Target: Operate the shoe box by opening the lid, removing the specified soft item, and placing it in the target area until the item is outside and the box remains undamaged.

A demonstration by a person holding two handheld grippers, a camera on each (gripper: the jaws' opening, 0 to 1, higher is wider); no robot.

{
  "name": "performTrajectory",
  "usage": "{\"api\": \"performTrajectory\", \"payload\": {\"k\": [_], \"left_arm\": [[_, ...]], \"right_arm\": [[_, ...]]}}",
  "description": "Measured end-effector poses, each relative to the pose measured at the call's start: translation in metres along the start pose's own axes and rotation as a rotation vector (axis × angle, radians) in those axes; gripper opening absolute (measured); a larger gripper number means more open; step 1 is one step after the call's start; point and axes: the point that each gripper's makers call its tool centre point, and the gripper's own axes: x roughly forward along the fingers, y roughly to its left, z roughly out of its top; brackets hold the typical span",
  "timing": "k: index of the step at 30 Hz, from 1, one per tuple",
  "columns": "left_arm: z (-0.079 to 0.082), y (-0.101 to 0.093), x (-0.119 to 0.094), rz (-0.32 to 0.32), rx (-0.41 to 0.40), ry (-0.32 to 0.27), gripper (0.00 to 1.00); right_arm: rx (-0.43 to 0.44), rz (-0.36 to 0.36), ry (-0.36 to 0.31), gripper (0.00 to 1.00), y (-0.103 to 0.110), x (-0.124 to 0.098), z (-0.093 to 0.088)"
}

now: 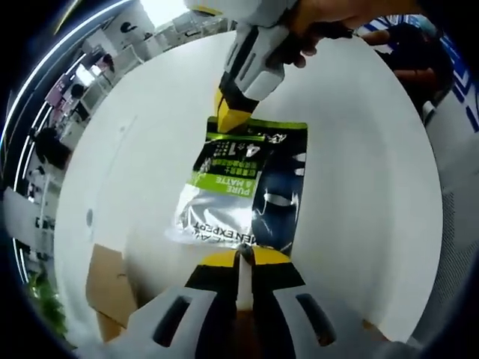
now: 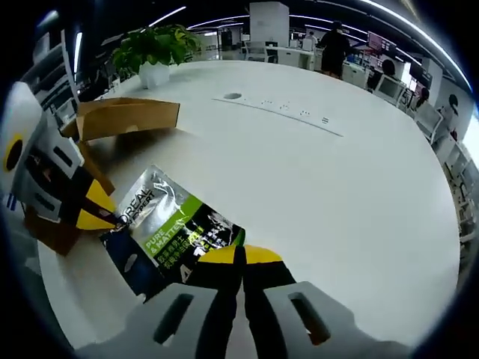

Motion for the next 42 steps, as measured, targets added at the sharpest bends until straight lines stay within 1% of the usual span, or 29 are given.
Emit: {"api": "performTrajectory", "payload": {"k": [5, 7, 10, 12, 15, 18, 20, 22, 24, 28, 32, 37, 42], "left_arm": [[-0.002, 0.0, -0.002, 0.006, 0.004, 0.007, 0.05], [-0.002, 0.0, -0.005, 0.007, 0.009, 0.009, 0.06], [0.001, 0.0, -0.009, 0.005, -0.008, -0.006, 0.06], [0.004, 0.001, -0.012, 0.003, -0.028, -0.024, 0.09], [0.005, 0.003, -0.017, 0.008, -0.047, -0.035, 0.12], [0.009, 0.006, -0.023, 0.013, -0.071, -0.06, 0.13], [0.011, 0.007, -0.028, 0.019, -0.083, -0.074, 0.14], [0.011, 0.008, -0.032, 0.02, -0.093, -0.083, 0.14], [0.012, 0.008, -0.038, 0.019, -0.13, -0.104, 0.14], [0.016, 0.013, -0.05, 0.017, -0.205, -0.158, 0.16], [0.012, 0.022, -0.063, 0.038, -0.231, -0.183, 0.16], [0.007, 0.027, -0.077, 0.053, -0.264, -0.21, 0.18], [-0.007, 0.028, -0.089, 0.056, -0.325, -0.229, 0.21]], "right_arm": [[0.028, 0.0, -0.006, 0.02, -0.002, 0.001, -0.001], [0.017, -0.008, -0.009, 0.04, -0.003, 0.0, 0.0], [-0.001, -0.015, -0.018, 0.07, -0.006, -0.001, 0.003], [-0.005, -0.02, -0.025, 0.08, -0.006, -0.003, 0.005], [-0.003, -0.015, -0.027, 0.09, -0.004, -0.006, 0.006], [-0.007, -0.015, -0.025, 0.09, -0.003, -0.009, 0.005], [0.011, 0.002, -0.019, 0.09, 0.001, -0.009, 0.003], [0.005, 0.002, -0.014, 0.09, 0.003, -0.011, 0.002], [-0.025, -0.022, -0.014, 0.09, 0.0, -0.012, 0.002], [-0.011, -0.028, -0.023, 0.11, 0.0, -0.016, 0.006], [-0.025, -0.032, -0.028, 0.11, 0.001, -0.023, 0.01], [-0.037, -0.036, -0.029, 0.14, 0.004, -0.033, 0.013], [-0.058, -0.04, -0.023, 0.17, 0.01, -0.044, 0.014]]}}
